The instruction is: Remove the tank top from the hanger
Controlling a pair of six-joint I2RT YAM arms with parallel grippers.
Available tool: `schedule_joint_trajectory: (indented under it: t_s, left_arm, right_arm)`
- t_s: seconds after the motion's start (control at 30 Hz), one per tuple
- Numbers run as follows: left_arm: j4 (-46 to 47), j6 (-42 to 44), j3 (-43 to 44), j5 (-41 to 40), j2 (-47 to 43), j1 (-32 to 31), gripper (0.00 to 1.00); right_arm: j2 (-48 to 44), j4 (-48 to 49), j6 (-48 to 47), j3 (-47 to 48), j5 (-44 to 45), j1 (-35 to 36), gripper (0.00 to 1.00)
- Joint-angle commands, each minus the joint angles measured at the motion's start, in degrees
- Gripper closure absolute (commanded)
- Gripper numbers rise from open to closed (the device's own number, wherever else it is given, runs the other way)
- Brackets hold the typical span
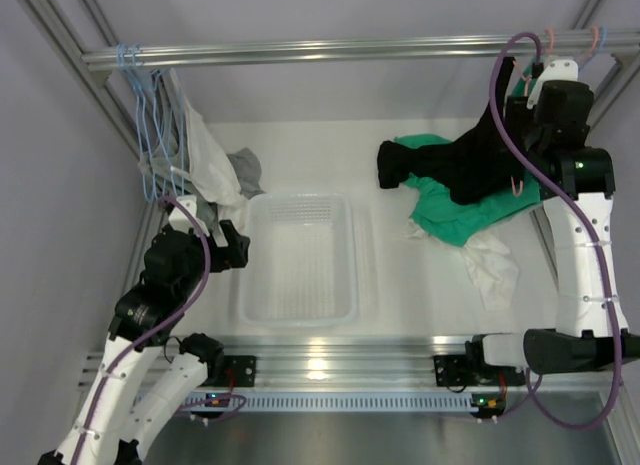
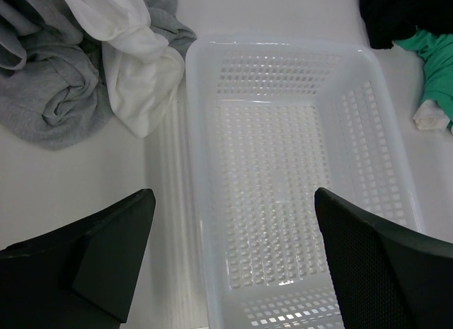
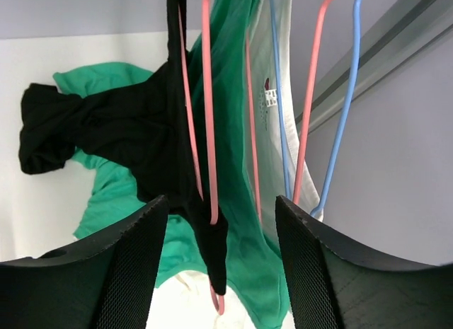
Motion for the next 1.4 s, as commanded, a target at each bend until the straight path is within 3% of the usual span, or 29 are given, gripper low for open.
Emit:
schedule_joint_trajectory:
  t_s: [0.0,0.1,0.3,0.57,0.7,1.07,1.37]
  left_arm:
    - [3.23,0.1,-0.19,0.23,0.31,-0.84,0.01]
    - [3.23,0.28,-0.19,0.41,0.23,-1.55,0.01]
    - [3.23,0.63,-0.19,1.02,0.31,-2.43,0.01]
    - [3.31,0.63,-0.19,1.46,0.4,-2.43,0.01]
    - [3.31,0.63,-0.28,1.72,0.31,-2.52,0.01]
    - [3.31,0.54,-0.37,2.51,0.4,-2.52,0.01]
    - [3.4,0.63,-0.37,2.69,0.31,-2.52,0.01]
  right_arm:
    - [2.29,-0.98,-1.62,2.39,-2.3,-2.14,0.39]
    - [3.87,0.6,-2.23,1.43,-4.92,-4.59,0.44]
    - [5.02,4.11,-2.32,-1.12,-10.82,-7.24,0.72]
    - [1.86,11.32,-0.56,-7.18,-19.26,-10.23,0.83]
    - [0.98,13.25,-0.04,-8.15,-19.79,-10.67,1.0]
    - [-9.83,31.6,2.51,-20.18,-23.13,-10.67,1.0]
    - [-11.15,37.17,3.83,-22.57,-25.85,-10.67,1.0]
